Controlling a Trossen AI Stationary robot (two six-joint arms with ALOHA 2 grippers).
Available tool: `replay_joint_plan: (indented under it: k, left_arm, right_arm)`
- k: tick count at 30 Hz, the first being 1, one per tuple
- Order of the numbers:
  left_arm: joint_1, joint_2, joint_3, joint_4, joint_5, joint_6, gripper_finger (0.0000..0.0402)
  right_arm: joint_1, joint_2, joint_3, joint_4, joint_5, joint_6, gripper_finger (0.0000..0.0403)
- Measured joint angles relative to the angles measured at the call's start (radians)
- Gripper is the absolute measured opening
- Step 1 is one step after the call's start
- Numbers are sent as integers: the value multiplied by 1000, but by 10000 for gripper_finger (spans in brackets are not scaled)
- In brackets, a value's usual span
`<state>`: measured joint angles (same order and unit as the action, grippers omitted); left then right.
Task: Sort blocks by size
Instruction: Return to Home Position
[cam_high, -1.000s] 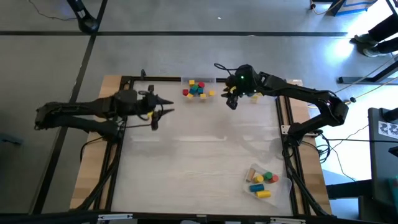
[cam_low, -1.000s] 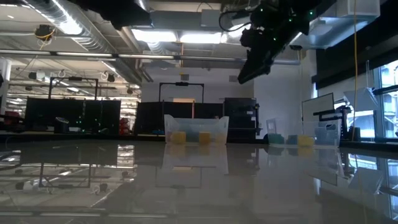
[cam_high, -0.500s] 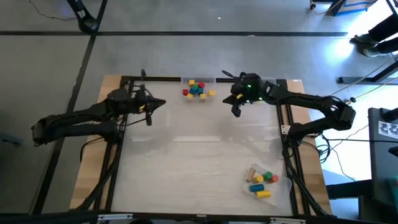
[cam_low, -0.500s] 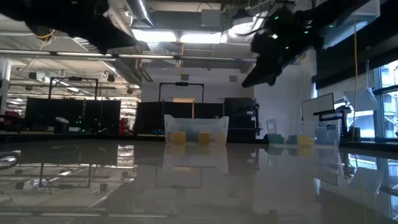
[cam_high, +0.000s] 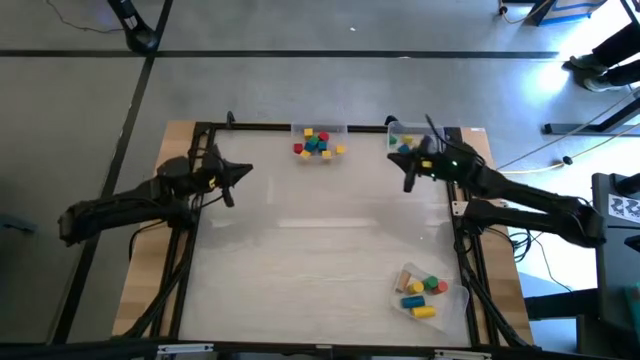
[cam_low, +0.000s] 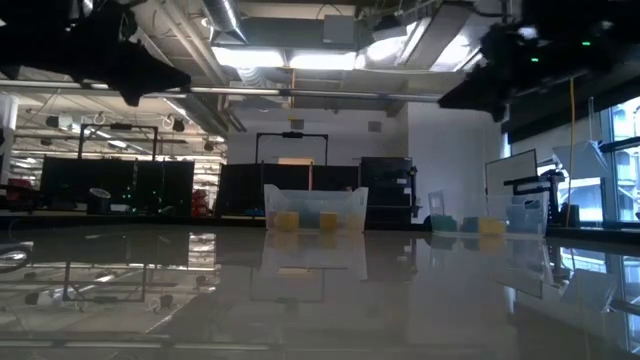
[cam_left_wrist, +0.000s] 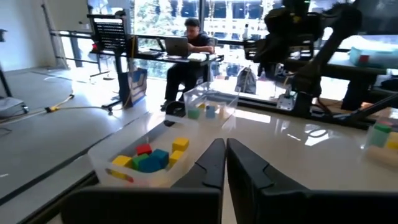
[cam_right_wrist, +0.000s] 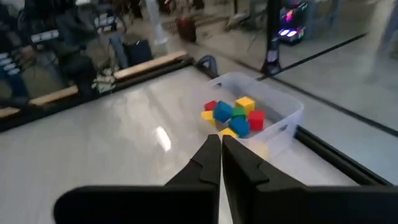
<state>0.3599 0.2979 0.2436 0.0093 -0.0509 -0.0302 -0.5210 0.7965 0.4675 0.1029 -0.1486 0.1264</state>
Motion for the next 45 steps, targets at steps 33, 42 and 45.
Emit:
replay_joint_plan:
  k: [33, 42, 45]
  left_arm:
    - [0, -256, -187, 0, -46, -42, 5]
    - [-1, -269, -234, 30, -69, -4, 5]
    - [-1, -274, -234, 22, -73, 22, 5]
  right_arm:
    - [332, -643, -406, -94, 342, 76, 5]
    - [331, -642, -406, -160, 347, 144, 5]
    - [331, -642, -406, -169, 349, 132, 5]
